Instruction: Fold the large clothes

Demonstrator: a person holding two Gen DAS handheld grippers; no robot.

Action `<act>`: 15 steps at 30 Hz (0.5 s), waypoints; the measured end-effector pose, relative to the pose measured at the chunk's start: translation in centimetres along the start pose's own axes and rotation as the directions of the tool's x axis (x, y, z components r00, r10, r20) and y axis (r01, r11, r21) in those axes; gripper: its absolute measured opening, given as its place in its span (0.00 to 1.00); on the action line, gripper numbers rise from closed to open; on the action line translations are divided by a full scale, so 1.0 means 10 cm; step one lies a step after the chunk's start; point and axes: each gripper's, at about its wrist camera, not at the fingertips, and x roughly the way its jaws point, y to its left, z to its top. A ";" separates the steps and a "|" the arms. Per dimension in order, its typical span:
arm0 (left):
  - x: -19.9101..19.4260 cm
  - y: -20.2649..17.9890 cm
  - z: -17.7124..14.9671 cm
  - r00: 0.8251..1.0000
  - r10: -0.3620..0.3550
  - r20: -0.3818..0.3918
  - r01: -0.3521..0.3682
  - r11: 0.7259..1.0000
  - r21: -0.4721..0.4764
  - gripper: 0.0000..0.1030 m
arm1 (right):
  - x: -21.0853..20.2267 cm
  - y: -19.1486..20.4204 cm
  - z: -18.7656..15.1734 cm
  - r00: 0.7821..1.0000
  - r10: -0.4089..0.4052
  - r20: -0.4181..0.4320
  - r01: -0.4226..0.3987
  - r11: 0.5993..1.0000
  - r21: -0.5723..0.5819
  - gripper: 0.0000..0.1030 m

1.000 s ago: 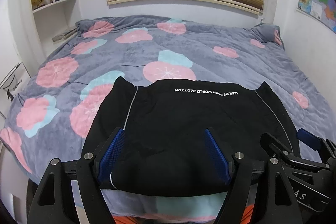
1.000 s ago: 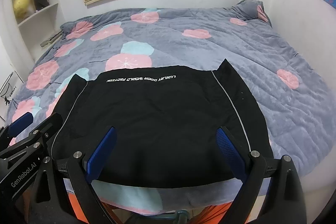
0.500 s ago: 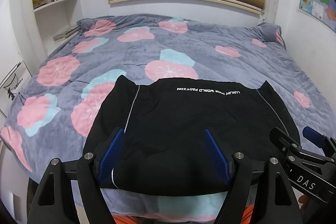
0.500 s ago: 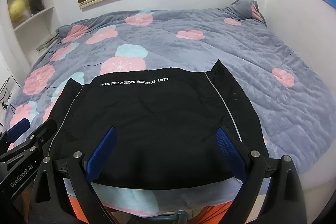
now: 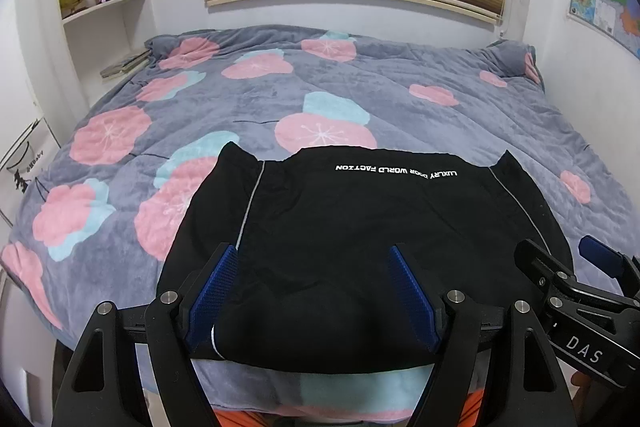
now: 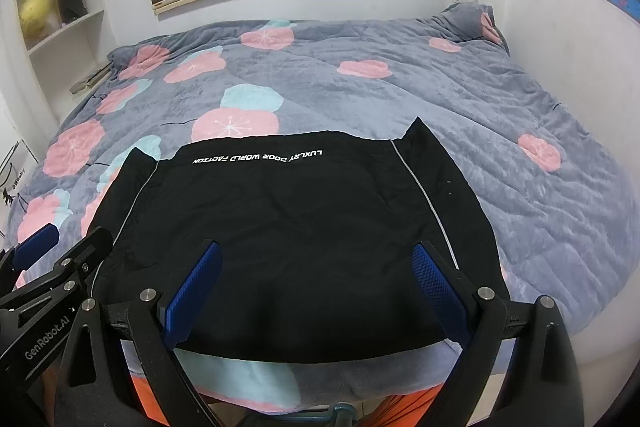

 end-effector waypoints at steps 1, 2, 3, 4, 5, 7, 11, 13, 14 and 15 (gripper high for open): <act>0.00 0.00 0.00 1.000 -0.001 -0.001 0.001 1.000 0.001 0.76 | 0.00 -0.01 0.01 1.000 0.003 0.000 -0.003 1.000 -0.004 0.94; 0.00 0.00 0.00 1.000 0.000 0.000 0.000 1.000 0.001 0.76 | -0.01 -0.01 0.01 1.000 0.003 0.001 -0.003 1.000 -0.006 0.94; 0.00 0.00 0.00 1.000 0.000 0.000 0.000 1.000 0.002 0.76 | 0.00 -0.01 0.01 1.000 0.003 0.001 -0.003 1.000 -0.009 0.94; 0.00 -0.01 0.00 1.000 0.001 0.000 -0.001 1.000 0.000 0.76 | 0.00 -0.01 0.02 1.000 0.004 0.001 -0.004 1.000 -0.013 0.94; 0.00 -0.01 0.00 1.000 0.000 0.001 0.000 1.000 0.002 0.76 | 0.01 -0.02 0.03 1.000 0.007 0.000 -0.007 1.000 -0.014 0.94; 0.00 0.00 0.00 1.000 -0.002 0.000 0.002 1.000 0.002 0.76 | 0.02 -0.03 0.04 1.000 0.012 -0.003 -0.012 1.000 -0.018 0.94; 0.01 0.00 0.00 1.000 -0.002 -0.001 0.002 1.000 0.003 0.76 | 0.02 -0.03 0.04 1.000 0.013 -0.001 -0.013 1.000 -0.021 0.94; 0.01 0.00 0.00 1.000 -0.002 0.000 0.002 1.000 0.003 0.76 | 0.03 -0.03 0.04 1.000 0.012 -0.001 -0.012 1.000 -0.021 0.94; 0.01 0.00 0.00 1.000 -0.002 -0.001 0.002 1.000 0.003 0.76 | 0.03 -0.03 0.04 1.000 0.013 -0.002 -0.013 1.000 -0.021 0.94; 0.01 0.00 0.00 1.000 -0.002 0.000 0.002 1.000 0.003 0.76 | 0.03 -0.03 0.04 1.000 0.014 -0.003 -0.014 1.000 -0.021 0.94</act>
